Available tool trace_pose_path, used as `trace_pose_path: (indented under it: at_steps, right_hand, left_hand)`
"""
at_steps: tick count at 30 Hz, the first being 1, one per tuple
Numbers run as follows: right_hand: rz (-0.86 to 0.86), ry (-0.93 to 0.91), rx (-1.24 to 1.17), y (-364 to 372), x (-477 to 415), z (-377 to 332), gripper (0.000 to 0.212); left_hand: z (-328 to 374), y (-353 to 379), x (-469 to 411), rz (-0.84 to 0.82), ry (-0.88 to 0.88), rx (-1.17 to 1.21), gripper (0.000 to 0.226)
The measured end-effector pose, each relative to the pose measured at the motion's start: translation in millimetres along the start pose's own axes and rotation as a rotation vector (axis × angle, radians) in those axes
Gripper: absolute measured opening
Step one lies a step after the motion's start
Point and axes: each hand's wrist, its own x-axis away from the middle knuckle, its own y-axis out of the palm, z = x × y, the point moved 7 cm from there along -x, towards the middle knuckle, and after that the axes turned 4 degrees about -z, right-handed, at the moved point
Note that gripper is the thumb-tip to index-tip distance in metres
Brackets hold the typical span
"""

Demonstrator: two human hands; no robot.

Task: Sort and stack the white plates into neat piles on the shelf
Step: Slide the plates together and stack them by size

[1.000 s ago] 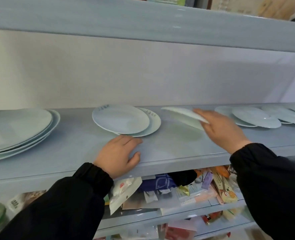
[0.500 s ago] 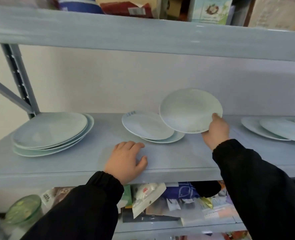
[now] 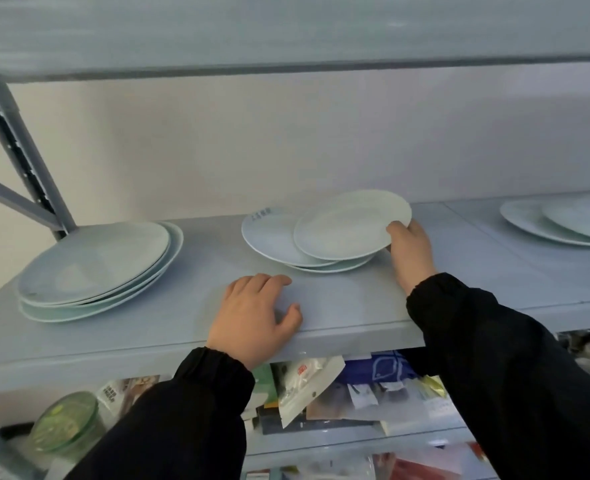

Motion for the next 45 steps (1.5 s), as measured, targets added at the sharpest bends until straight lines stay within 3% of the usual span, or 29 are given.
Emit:
trace_pose_path:
  at_steps: [7, 20, 22, 25, 27, 37, 45]
  right_hand:
    - [-0.032, -0.136, 0.265, 2.7, 3.8, -10.6, 0.033]
    - [-0.085, -0.300, 0.322, 5.0, 10.7, -26.0, 0.025]
    - [-0.103, -0.317, 0.411, 0.3, 7.7, -26.2, 0.033]
    - [-0.108, -0.262, 0.620, -20.4, 3.1, -19.2, 0.064]
    - [-0.123, -0.262, 0.746, -37.9, -2.1, -15.8, 0.070]
    - [-0.248, -0.356, 1.166, -104.5, -23.1, -11.7, 0.056]
    - [-0.231, -0.386, 1.253, -167.4, -45.5, -18.2, 0.062]
  left_hand:
    - [-2.4, 1.5, -0.5, 0.008, -0.013, -0.003, 0.050]
    - [-0.7, 0.9, 2.2, 0.016, -0.028, 0.009, 0.051]
    - [2.0, 2.9, 1.5, -0.004, -0.021, -0.016, 0.051]
    - [8.2, 7.4, -0.1, -0.044, -0.009, -0.093, 0.051]
    - [14.0, 9.7, -0.8, -0.055, -0.005, -0.118, 0.051]
    - [70.7, 30.1, -17.3, -0.102, 0.071, -0.147, 0.051]
    - [139.6, 55.0, -37.2, -0.069, 0.202, -0.141, 0.047]
